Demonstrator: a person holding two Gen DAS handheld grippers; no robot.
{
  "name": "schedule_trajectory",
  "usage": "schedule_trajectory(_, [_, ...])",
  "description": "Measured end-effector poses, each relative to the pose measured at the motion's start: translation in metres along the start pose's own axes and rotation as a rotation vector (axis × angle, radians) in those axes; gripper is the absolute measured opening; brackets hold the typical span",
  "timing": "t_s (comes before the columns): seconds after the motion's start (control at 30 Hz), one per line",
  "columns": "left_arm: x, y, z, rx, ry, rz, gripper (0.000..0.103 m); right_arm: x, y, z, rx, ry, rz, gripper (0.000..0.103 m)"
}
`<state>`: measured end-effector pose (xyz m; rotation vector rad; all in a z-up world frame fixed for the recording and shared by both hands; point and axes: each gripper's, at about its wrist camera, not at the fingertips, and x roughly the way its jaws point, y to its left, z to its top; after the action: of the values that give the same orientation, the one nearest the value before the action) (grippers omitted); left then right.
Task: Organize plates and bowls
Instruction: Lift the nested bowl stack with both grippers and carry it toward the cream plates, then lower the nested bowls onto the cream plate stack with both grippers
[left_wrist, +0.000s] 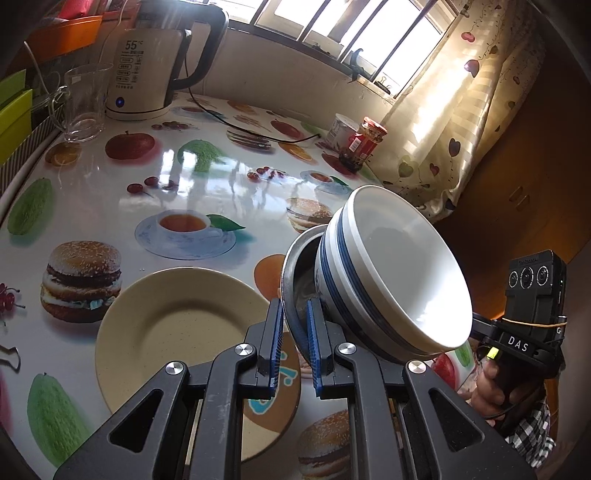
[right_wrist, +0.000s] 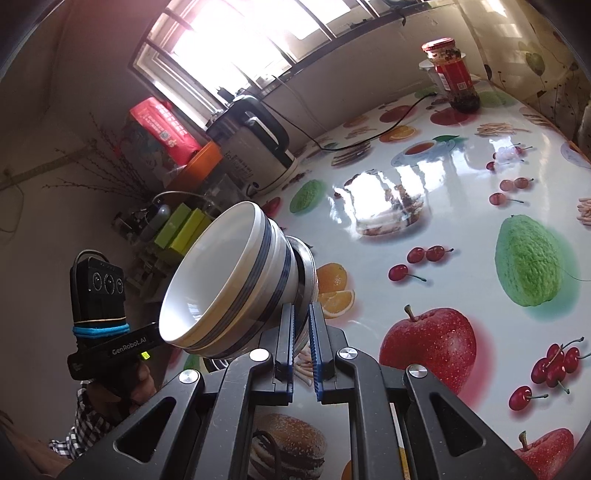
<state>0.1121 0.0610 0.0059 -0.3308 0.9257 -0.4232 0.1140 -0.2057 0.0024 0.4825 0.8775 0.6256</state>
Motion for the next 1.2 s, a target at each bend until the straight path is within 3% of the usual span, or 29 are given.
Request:
schedule_trajectory(0.67, [-0.039,0.051,-0.02,-0.084,-0.042,0.09,0.012,0.054,0.039,-0.004,-0.058,0.105,0.07,0.011])
schedule_trajectory(1.2, [-0.04,0.08,-0.034,-0.147,-0.031,0.125,0.012,0.087,0.052,-0.009,-0.092,0.169,0.07,0.011])
